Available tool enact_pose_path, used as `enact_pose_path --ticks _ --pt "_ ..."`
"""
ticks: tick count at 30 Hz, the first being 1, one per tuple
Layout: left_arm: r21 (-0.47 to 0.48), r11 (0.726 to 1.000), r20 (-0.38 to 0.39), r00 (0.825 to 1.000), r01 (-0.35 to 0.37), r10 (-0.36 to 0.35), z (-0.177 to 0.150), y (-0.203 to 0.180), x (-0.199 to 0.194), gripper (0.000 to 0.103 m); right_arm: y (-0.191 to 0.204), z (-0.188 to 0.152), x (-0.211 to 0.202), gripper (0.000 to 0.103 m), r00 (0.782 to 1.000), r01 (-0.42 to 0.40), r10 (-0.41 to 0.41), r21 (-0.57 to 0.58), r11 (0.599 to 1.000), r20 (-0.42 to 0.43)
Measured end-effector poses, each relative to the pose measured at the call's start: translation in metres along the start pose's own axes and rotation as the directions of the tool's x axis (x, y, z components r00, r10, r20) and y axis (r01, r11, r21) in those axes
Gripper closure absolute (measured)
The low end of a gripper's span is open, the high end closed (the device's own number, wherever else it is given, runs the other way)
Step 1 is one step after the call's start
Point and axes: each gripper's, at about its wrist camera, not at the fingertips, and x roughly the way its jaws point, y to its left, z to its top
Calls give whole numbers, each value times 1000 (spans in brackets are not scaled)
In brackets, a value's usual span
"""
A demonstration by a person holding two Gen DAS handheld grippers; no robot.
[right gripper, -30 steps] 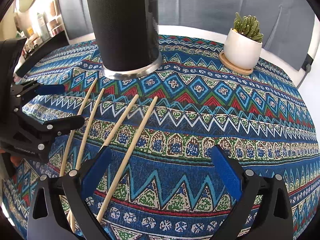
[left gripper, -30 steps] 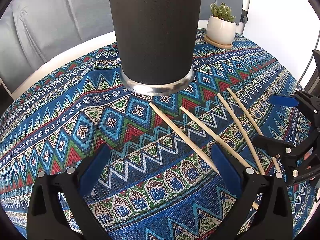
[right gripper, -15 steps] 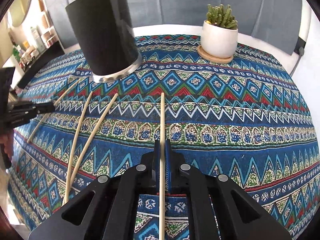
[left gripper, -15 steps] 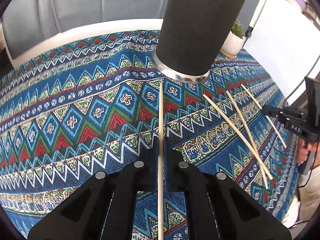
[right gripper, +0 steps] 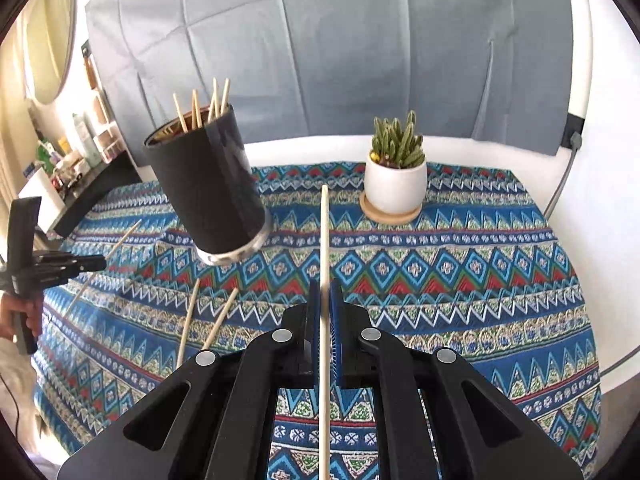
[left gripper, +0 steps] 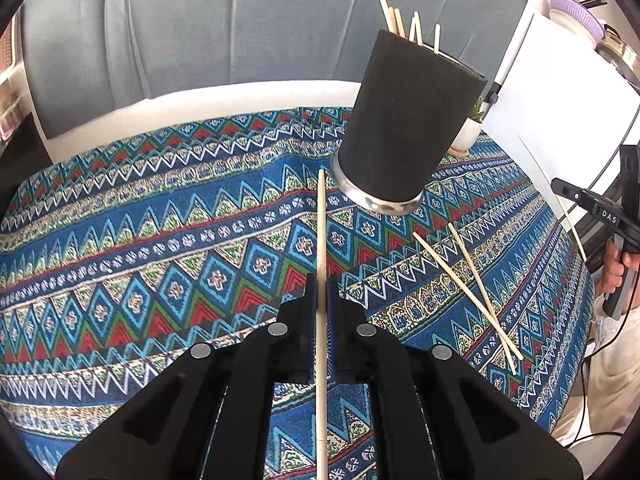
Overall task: Organize utensils
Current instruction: 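Grasp a wooden stick with the left tool while the right tool grasps another, then lift both held sticks and lower them into the black holder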
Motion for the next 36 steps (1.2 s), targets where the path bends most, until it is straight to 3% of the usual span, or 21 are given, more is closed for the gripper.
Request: enact_pose_path --ticks 6,10,14,17,22,24,25,28,31,33,34,36 --pt "59 996 68 996 -67 63 37 0 -35 98 9 40 -21 98 994 10 -6 -42 999 106" --pt "79 988 135 984 -129 118 69 -4 -60 98 22 68 -26 98 988 16 -5 -70 997 153" --pt "64 989 208 971 -132 116 103 -11 -75 98 35 99 -19 98 982 19 -8 -55 998 191" --pt "29 995 263 961 -100 89 125 -18 -78 98 43 124 -15 98 970 -13 20 -31 999 242" --pt "-32 999 305 952 44 -32 154 -30 -60 98 56 160 -4 98 949 -113 100 27 993 298" --pt "-71 995 336 941 74 -46 164 -30 -52 98 60 169 3 98 933 -161 136 49 986 334" --pt "-85 992 352 934 91 -56 169 -31 -47 98 61 172 7 98 924 -187 155 59 981 348" --pt "-127 982 433 899 140 -72 180 -35 -35 98 66 177 14 98 874 -264 215 52 963 436" --pt "-188 943 541 830 276 -135 182 -35 -19 98 71 179 28 98 827 -309 242 50 950 507" --pt "-198 929 593 793 312 -140 177 -37 -9 98 70 176 38 98 798 -341 257 59 938 545" --pt "-193 929 606 783 316 -141 174 -39 -4 98 69 173 44 98 792 -348 251 73 935 557" --pt "-179 945 607 787 275 -114 173 -44 5 98 65 168 56 98 785 -364 244 104 926 570"
